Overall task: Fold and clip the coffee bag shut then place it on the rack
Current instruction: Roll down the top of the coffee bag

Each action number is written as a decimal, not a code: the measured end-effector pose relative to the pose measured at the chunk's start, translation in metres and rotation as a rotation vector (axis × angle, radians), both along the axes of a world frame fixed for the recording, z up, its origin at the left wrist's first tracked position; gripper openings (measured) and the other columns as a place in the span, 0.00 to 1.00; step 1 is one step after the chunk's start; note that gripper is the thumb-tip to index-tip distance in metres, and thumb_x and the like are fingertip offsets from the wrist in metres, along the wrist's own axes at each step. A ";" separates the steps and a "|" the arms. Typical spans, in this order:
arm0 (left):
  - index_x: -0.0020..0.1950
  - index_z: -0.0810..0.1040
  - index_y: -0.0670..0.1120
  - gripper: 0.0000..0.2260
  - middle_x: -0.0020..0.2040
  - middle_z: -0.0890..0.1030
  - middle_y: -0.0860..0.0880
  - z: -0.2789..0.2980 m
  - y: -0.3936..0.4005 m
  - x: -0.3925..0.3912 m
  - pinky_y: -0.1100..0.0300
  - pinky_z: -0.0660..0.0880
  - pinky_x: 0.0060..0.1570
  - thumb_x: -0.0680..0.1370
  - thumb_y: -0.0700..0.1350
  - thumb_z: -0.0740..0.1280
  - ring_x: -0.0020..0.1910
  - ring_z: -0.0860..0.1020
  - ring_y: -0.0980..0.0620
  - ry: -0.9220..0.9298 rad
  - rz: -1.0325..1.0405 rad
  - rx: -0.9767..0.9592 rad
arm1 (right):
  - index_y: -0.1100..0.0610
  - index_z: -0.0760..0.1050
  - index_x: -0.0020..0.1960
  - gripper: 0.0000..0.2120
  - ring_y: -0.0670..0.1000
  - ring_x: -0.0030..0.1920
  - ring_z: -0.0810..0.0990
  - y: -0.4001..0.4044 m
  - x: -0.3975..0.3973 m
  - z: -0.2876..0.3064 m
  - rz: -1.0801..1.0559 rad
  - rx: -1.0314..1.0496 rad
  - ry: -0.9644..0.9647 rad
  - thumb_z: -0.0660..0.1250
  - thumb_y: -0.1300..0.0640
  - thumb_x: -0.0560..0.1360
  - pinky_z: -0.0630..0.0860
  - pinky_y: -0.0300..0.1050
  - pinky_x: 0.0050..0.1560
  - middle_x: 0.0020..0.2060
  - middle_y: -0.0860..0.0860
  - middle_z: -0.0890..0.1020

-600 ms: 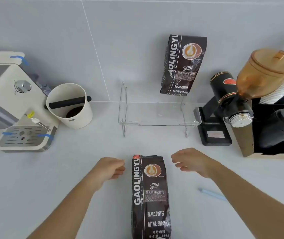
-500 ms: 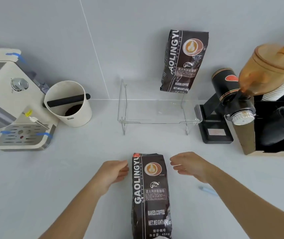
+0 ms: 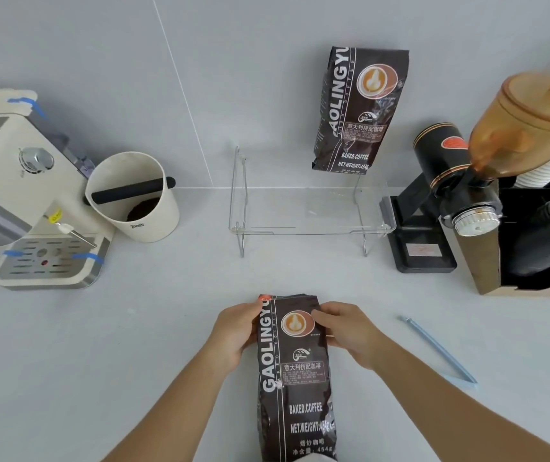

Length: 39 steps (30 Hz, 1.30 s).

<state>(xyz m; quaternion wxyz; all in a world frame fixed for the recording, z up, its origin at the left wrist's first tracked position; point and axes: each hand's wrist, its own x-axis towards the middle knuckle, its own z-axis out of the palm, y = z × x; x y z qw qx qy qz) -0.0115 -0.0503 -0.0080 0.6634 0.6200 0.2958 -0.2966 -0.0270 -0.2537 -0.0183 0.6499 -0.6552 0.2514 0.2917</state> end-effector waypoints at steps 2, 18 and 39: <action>0.52 0.82 0.35 0.18 0.41 0.85 0.43 0.004 0.000 -0.002 0.60 0.77 0.36 0.75 0.50 0.69 0.34 0.82 0.49 -0.003 0.016 0.000 | 0.64 0.80 0.48 0.08 0.53 0.40 0.79 0.002 -0.001 0.003 -0.015 -0.005 -0.017 0.68 0.58 0.76 0.76 0.48 0.47 0.40 0.56 0.82; 0.45 0.83 0.37 0.12 0.40 0.85 0.42 0.059 -0.002 -0.033 0.57 0.75 0.40 0.77 0.45 0.67 0.34 0.81 0.50 -0.203 0.063 -0.138 | 0.53 0.70 0.30 0.17 0.47 0.34 0.77 -0.007 -0.042 0.064 0.039 -0.110 -0.351 0.66 0.58 0.77 0.71 0.42 0.38 0.30 0.51 0.80; 0.40 0.84 0.41 0.09 0.42 0.83 0.42 0.103 -0.010 -0.025 0.50 0.70 0.54 0.73 0.47 0.70 0.43 0.75 0.48 -0.527 -0.001 -0.079 | 0.61 0.81 0.42 0.08 0.50 0.39 0.82 -0.015 -0.042 0.107 -0.027 -0.172 -0.596 0.65 0.66 0.77 0.77 0.47 0.44 0.39 0.56 0.87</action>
